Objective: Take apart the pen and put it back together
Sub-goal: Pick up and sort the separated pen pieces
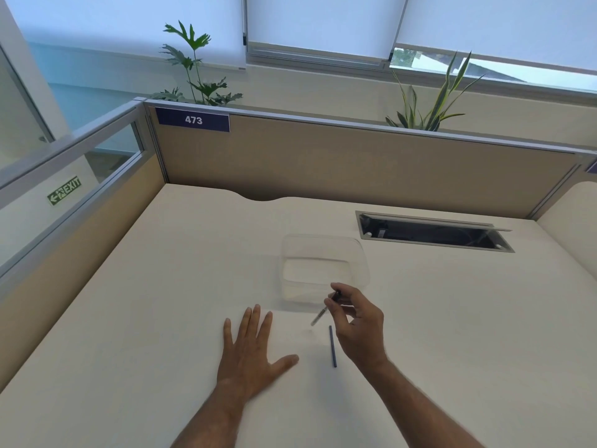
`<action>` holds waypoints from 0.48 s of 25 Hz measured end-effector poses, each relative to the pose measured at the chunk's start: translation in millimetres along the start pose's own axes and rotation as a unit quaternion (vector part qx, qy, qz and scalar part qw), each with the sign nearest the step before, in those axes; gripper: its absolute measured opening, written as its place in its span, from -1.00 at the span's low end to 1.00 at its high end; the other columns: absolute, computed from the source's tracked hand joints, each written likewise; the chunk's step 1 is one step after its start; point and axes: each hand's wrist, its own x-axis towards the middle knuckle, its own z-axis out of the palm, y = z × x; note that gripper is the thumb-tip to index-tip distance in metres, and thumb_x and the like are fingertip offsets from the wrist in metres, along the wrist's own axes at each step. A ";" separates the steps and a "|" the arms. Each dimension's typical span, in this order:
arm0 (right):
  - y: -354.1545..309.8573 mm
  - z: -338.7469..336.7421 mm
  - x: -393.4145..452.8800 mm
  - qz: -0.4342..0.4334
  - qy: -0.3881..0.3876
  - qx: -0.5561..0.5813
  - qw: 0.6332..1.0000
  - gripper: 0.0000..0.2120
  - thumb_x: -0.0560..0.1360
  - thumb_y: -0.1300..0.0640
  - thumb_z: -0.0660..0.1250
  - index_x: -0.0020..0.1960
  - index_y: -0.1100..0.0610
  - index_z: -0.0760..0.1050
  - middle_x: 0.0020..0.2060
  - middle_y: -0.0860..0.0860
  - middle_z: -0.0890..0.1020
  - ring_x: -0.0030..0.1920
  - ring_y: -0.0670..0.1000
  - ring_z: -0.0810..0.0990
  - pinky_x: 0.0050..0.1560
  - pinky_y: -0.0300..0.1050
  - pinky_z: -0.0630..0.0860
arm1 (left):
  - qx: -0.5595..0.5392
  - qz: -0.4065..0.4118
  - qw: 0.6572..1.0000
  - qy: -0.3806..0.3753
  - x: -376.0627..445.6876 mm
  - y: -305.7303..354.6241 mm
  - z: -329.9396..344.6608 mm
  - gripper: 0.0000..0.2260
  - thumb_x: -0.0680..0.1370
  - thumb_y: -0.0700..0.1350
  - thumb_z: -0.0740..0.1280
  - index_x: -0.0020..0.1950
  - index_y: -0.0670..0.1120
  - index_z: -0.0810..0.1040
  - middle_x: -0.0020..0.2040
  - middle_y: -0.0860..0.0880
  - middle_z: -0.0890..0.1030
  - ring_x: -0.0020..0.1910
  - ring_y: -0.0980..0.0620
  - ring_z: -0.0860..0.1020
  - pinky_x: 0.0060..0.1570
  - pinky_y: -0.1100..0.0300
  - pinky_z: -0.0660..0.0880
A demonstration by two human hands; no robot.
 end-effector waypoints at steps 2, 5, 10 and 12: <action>0.8 0.0 -2.0 -0.003 0.001 -0.002 1.000 -0.70 0.43 0.34 0.50 0.09 0.08 0.63 -0.17 -0.15 0.69 -0.15 -0.16 0.70 -0.10 -0.39 0.59 | 0.002 -0.002 1.000 0.002 0.6 -0.1 0.2 0.01 0.31 0.62 -0.21 0.59 0.01 -0.10 0.62 -0.04 -0.18 0.58 -0.01 -0.25 0.47 -0.25 -0.33; 3.2 0.8 -6.5 0.009 -0.025 -0.014 1.000 -0.73 0.43 0.34 0.50 0.08 0.10 0.64 -0.19 -0.13 0.68 -0.16 -0.18 0.69 -0.12 -0.32 0.63 | 0.001 -0.002 1.000 0.003 0.7 -0.1 0.7 0.01 0.31 0.62 -0.20 0.59 0.02 -0.10 0.62 -0.04 -0.18 0.58 0.00 -0.24 0.47 -0.25 -0.33; 4.6 -0.6 -7.3 0.011 -0.009 -0.016 1.000 -0.72 0.42 0.36 0.50 0.07 0.11 0.65 -0.20 -0.12 0.69 -0.17 -0.18 0.70 -0.12 -0.37 0.60 | -0.001 -0.002 1.000 0.004 1.0 -0.5 1.3 0.00 0.32 0.62 -0.18 0.59 0.02 -0.09 0.62 -0.03 -0.18 0.58 0.00 -0.25 0.47 -0.25 -0.33; 2.9 -2.0 -6.0 0.010 0.001 -0.009 1.000 -0.72 0.41 0.36 0.51 0.06 0.10 0.65 -0.20 -0.11 0.70 -0.18 -0.16 0.70 -0.12 -0.37 0.59 | 0.002 -0.002 1.000 0.003 1.5 -0.3 1.1 0.00 0.32 0.62 -0.19 0.59 0.02 -0.10 0.62 -0.03 -0.18 0.57 0.00 -0.25 0.47 -0.25 -0.33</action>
